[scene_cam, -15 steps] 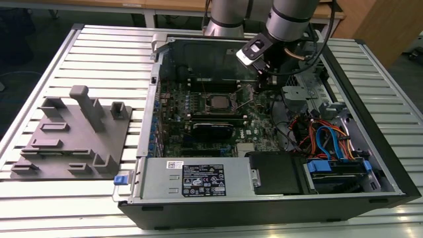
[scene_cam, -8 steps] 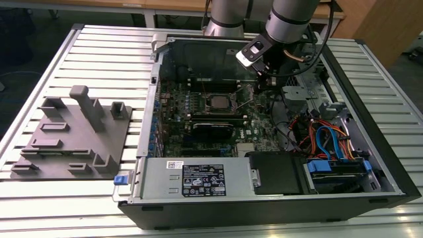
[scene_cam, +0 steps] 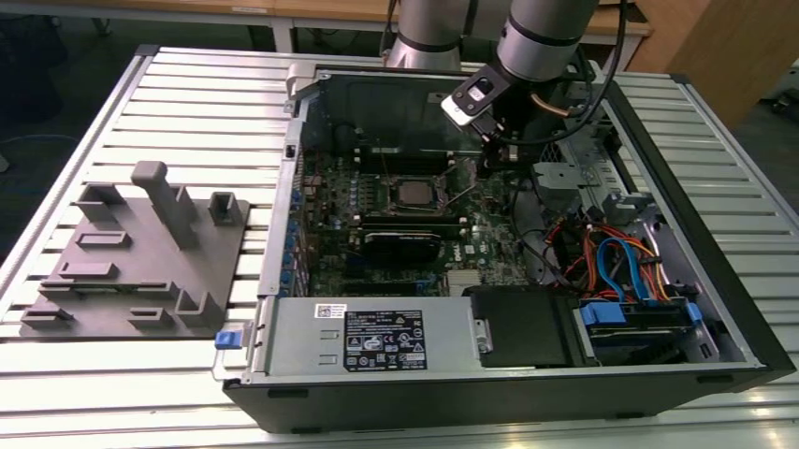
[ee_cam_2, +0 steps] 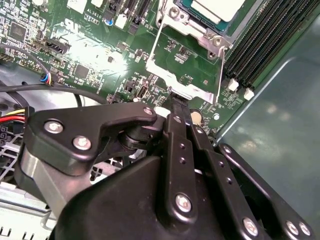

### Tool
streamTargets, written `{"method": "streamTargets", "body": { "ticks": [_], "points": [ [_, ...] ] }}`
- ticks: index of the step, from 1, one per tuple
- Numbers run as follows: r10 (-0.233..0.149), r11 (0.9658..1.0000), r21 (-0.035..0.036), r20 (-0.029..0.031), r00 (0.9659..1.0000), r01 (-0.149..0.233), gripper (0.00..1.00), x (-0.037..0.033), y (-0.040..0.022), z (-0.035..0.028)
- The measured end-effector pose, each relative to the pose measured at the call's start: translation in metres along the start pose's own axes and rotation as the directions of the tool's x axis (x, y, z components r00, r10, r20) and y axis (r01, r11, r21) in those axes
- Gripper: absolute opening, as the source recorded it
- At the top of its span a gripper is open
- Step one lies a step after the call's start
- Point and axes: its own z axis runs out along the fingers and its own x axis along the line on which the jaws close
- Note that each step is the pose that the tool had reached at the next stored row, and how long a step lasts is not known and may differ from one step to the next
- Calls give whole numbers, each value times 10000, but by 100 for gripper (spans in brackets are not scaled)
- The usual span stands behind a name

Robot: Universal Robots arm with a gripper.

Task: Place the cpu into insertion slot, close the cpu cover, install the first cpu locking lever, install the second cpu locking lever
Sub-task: 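Close the cpu cover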

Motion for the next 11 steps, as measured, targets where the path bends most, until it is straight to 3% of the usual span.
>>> {"method": "streamTargets", "body": {
  "ticks": [11],
  "points": [
    [0,10000,0,0,10000,0,11,0,-14,1]
  ]
}}
